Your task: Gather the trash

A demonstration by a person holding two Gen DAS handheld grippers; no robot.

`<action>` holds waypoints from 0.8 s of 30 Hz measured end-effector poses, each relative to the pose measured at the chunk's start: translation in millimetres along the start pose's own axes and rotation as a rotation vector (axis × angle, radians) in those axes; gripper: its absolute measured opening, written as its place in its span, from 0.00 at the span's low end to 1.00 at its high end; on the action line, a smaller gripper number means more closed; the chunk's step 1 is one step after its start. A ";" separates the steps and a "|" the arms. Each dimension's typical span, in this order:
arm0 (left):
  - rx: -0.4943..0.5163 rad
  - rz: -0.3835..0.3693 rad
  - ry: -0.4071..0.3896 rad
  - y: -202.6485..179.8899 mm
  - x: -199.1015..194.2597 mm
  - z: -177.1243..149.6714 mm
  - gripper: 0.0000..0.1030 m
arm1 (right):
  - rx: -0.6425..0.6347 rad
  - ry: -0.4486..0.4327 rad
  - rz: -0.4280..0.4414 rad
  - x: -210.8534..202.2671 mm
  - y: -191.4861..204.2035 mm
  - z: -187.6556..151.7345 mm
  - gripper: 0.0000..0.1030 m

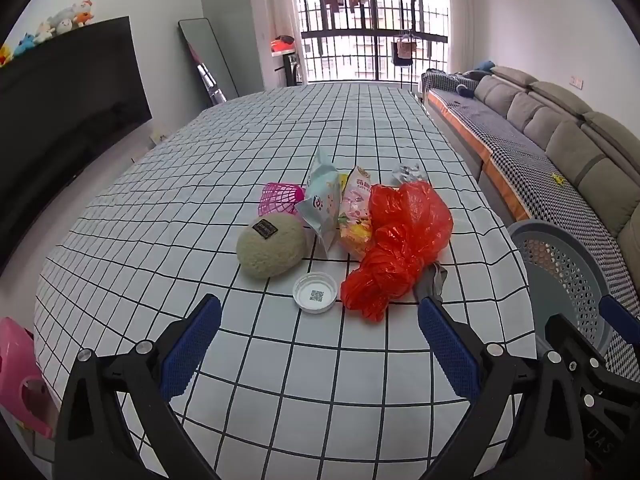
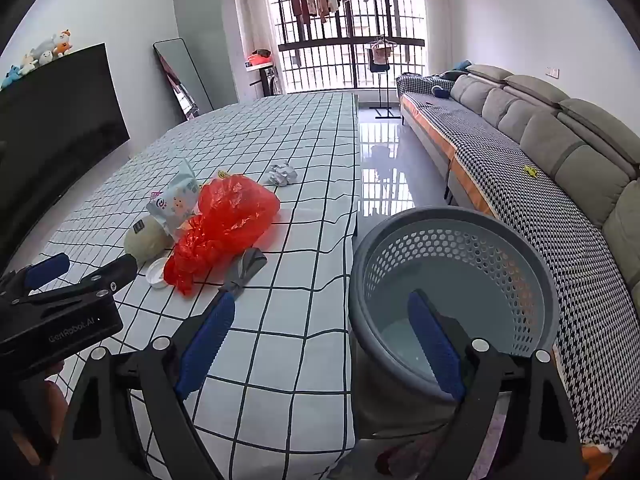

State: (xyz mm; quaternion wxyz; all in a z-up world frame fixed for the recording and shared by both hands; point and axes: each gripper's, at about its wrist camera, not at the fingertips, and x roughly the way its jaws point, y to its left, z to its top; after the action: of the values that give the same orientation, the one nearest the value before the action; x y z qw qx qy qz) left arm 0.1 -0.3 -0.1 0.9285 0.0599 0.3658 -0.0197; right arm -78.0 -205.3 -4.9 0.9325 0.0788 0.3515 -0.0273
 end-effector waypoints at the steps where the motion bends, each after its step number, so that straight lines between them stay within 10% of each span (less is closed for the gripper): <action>1: -0.001 -0.001 -0.001 0.1 0.0 0.1 0.94 | 0.006 0.005 0.005 0.1 -0.6 -0.2 0.82; 24: -0.006 -0.006 -0.026 0.7 -6.0 1.0 0.94 | 0.015 -0.022 -0.003 -10.8 -5.1 0.7 0.82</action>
State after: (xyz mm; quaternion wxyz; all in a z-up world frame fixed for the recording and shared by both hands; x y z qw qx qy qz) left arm -3.6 0.2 4.8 0.9333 0.0559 0.3539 -0.0222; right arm -86.2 -210.5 2.1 0.9356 0.0852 0.3412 -0.0323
